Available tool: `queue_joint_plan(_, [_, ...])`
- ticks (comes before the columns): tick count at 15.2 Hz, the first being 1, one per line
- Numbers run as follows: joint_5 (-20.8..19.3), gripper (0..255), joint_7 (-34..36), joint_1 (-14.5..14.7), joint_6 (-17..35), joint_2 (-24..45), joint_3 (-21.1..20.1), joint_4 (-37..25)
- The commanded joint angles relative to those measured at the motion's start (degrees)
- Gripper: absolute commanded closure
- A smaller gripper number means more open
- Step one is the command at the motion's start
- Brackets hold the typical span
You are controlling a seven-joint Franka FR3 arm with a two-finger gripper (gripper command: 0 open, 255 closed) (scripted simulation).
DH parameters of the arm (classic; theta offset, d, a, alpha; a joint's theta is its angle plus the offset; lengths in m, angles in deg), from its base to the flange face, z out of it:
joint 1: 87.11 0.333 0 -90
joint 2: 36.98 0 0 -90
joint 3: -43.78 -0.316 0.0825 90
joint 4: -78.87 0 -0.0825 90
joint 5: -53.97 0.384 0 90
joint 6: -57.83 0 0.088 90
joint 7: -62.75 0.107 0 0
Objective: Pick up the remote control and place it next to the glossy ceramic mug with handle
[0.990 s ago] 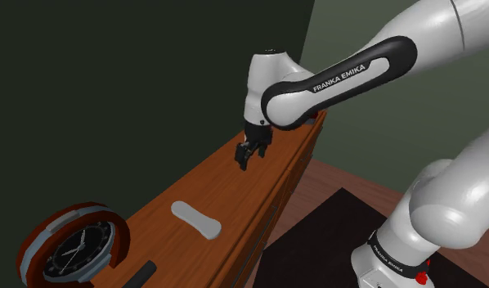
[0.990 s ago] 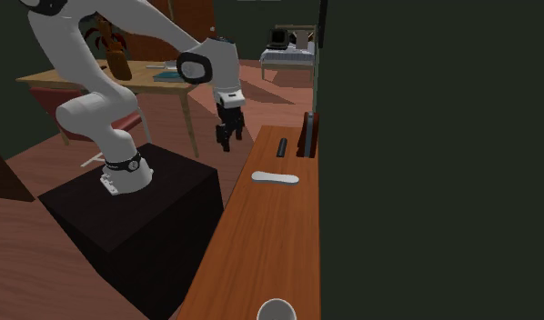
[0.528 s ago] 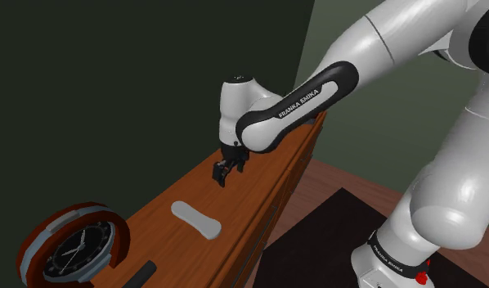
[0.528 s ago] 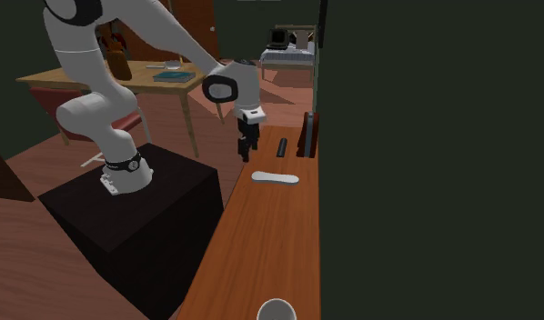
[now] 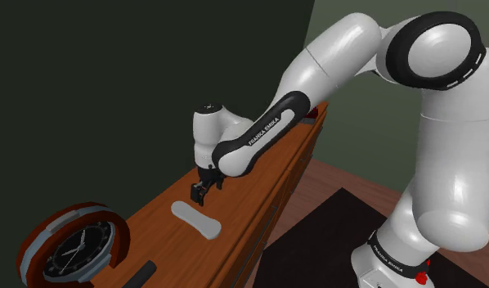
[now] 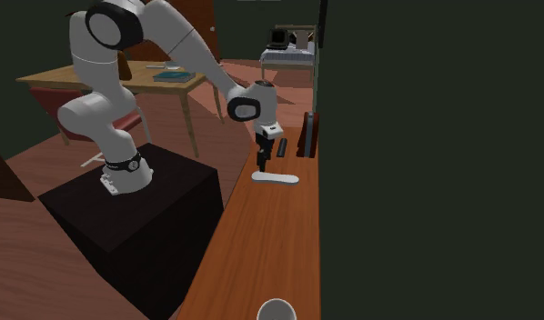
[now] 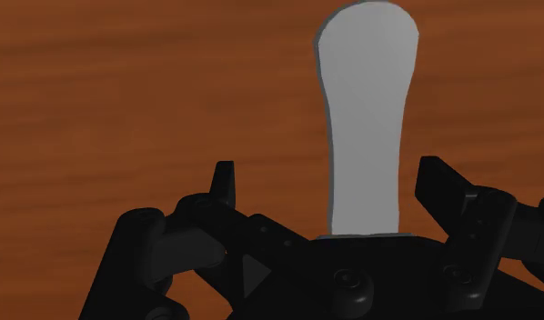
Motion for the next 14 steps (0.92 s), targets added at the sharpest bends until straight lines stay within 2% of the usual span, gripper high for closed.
queue_joint_plan(1, [-1.88,0,1.68,1.98,0.66,4.44,0.60,-3.33])
queue_joint_plan(5, [-4.41,0,3.33,5.56,1.00,13.00,1.93,-10.89])
queue_joint_plan(14, [-6.22,0,4.51,6.96,4.54,18.13,3.77,-12.46])
